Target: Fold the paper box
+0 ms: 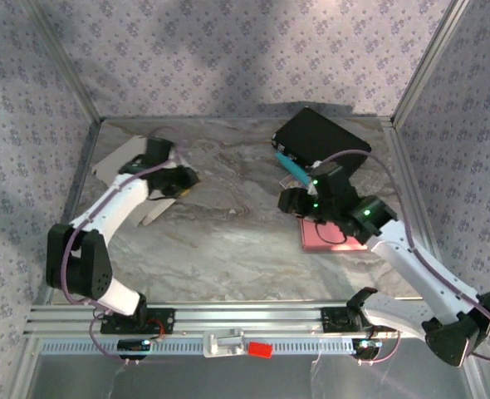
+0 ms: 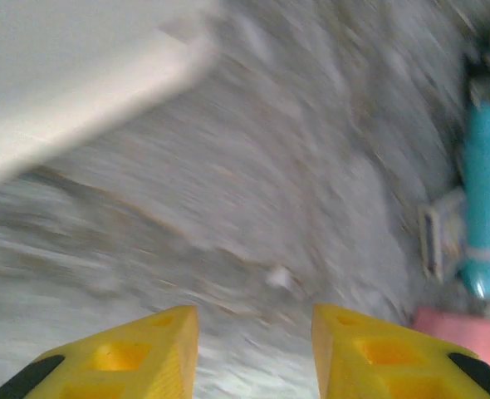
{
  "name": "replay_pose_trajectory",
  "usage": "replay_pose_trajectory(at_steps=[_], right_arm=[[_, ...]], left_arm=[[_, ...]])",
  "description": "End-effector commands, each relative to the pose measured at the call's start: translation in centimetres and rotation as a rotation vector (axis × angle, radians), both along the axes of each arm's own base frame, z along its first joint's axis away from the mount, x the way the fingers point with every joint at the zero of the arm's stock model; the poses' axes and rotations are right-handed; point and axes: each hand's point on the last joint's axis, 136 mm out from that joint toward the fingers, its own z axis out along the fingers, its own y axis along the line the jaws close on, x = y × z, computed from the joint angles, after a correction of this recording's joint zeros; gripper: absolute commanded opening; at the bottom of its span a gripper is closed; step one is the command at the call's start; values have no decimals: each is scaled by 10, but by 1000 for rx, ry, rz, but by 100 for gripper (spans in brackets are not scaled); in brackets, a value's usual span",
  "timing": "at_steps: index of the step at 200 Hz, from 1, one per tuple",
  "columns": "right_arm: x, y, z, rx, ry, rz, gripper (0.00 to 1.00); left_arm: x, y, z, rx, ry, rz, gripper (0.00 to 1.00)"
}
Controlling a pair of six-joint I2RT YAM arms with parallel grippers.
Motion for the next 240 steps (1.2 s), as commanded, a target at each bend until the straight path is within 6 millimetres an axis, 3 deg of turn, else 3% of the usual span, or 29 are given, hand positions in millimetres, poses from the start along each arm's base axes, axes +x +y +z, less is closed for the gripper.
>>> replay_pose_trajectory(at_steps=[1,21,41,71,100,126,172,203,223,240], right_arm=[[23,33,11,145,-77,-51,55],[25,50,-2,154,-52,-28,55],[28,61,-12,166,-9,-8,55],[31,70,-27,183,48,-10,55],[34,67,-40,184,76,-24,55],[40,55,-51,193,101,-64,55],[40,44,-83,214,171,-120,56],[40,39,-116,209,236,-146,56],[40,36,-131,207,270,-163,55],[38,33,-139,201,283,-175,55]], left_arm=[[-3,56,-17,66,57,71,39],[17,98,-29,121,75,148,39],[34,125,-48,172,123,168,39],[48,131,-83,168,205,131,35],[41,104,-101,117,246,64,32],[18,66,-112,53,268,29,31],[-24,-35,-117,-89,268,3,30],[-39,-88,-96,-174,218,27,31],[-36,-102,-70,-218,180,19,33],[-28,-102,-44,-232,139,13,36]])
